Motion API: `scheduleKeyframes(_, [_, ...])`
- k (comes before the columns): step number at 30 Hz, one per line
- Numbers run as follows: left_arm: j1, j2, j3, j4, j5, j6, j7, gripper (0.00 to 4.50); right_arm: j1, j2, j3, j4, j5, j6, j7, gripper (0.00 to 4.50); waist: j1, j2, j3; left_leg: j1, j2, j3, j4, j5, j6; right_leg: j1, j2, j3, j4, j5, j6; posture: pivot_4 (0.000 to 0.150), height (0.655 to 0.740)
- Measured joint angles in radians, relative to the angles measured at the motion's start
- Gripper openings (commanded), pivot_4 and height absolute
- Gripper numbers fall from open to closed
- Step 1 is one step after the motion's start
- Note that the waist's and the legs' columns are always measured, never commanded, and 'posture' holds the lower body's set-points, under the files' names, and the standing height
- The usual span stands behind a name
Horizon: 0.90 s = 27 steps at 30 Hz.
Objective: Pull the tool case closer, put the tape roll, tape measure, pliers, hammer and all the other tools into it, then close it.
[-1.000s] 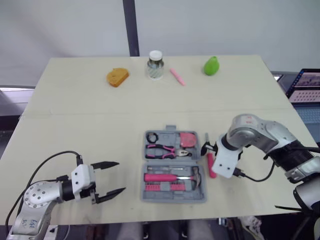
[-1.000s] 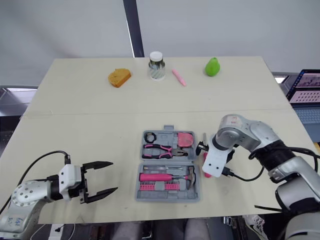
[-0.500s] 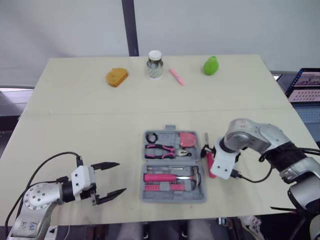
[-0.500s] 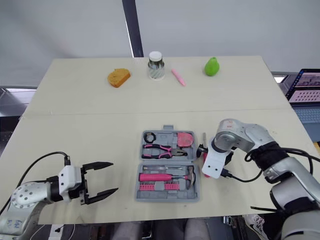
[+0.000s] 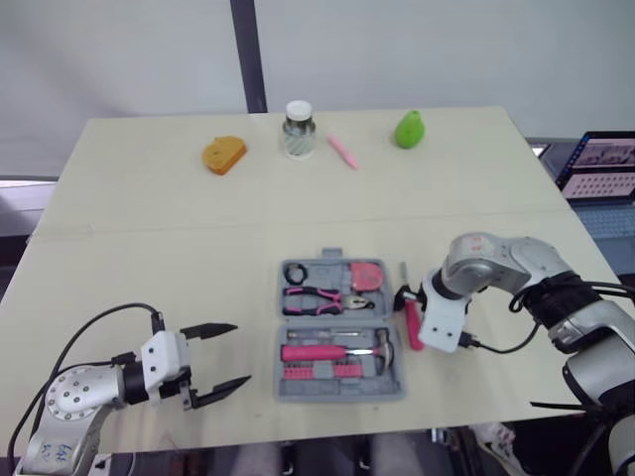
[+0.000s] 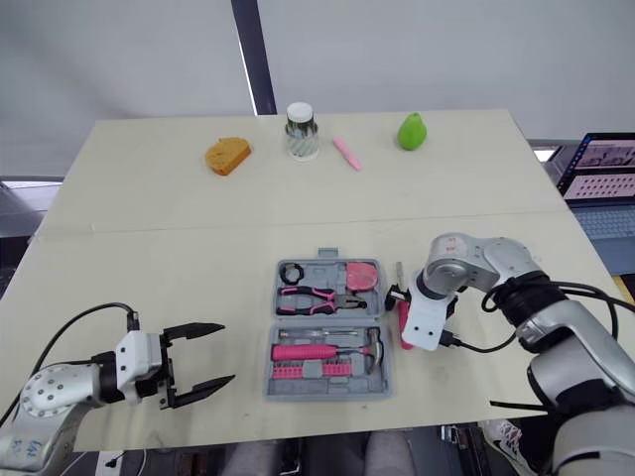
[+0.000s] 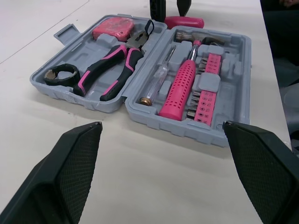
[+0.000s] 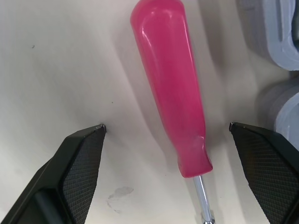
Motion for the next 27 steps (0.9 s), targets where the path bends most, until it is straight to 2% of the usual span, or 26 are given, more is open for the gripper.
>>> scheduleKeyframes(3, [0.004,0.000,0.000,-0.001,0.000,0.000,0.002,4.44,-0.005,0.004,0.002,0.012,-0.008,-0.008,-0.011,4.50,0.000,-0.001,-0.001,0.000,0.000,0.000,0.000,0.000,0.000,0.000,0.000,0.000,0.000,0.000,0.000,0.150,0.6950])
scheduleKeyframes(6, [0.006,0.000,0.000,-0.001,0.000,0.000,0.006,4.50,-0.011,0.006,0.005,0.018,-0.026,-0.025,-0.017,3.68,0.000,-0.001,-0.001,0.000,0.000,0.000,0.000,0.000,0.000,0.000,0.000,0.000,0.000,0.000,0.000,0.150,0.6950])
scheduleKeyframes(12, [0.008,0.000,0.000,-0.002,0.000,0.001,0.009,4.50,-0.016,0.003,0.009,0.034,-0.048,-0.044,-0.027,0.66,-0.011,-0.003,-0.002,0.001,0.002,0.000,0.000,0.000,-0.001,0.000,0.001,0.000,0.002,-0.002,-0.003,0.150,0.6950])
scheduleKeyframes(13, [0.008,0.000,0.000,-0.002,0.000,0.001,0.009,4.50,-0.016,0.003,0.008,0.034,-0.048,-0.045,-0.030,0.50,-0.013,-0.003,-0.002,0.001,0.002,0.000,0.000,-0.001,-0.002,0.000,0.001,0.000,0.002,-0.002,-0.003,0.150,0.6950])
scheduleKeyframes(27, [0.017,0.000,0.000,-0.003,0.000,0.000,0.009,4.50,-0.017,0.004,0.008,0.034,-0.049,-0.040,-0.038,0.50,-0.016,-0.003,-0.002,0.001,0.002,0.000,0.000,-0.001,-0.002,0.000,0.001,0.000,0.003,-0.002,-0.003,0.150,0.6950])
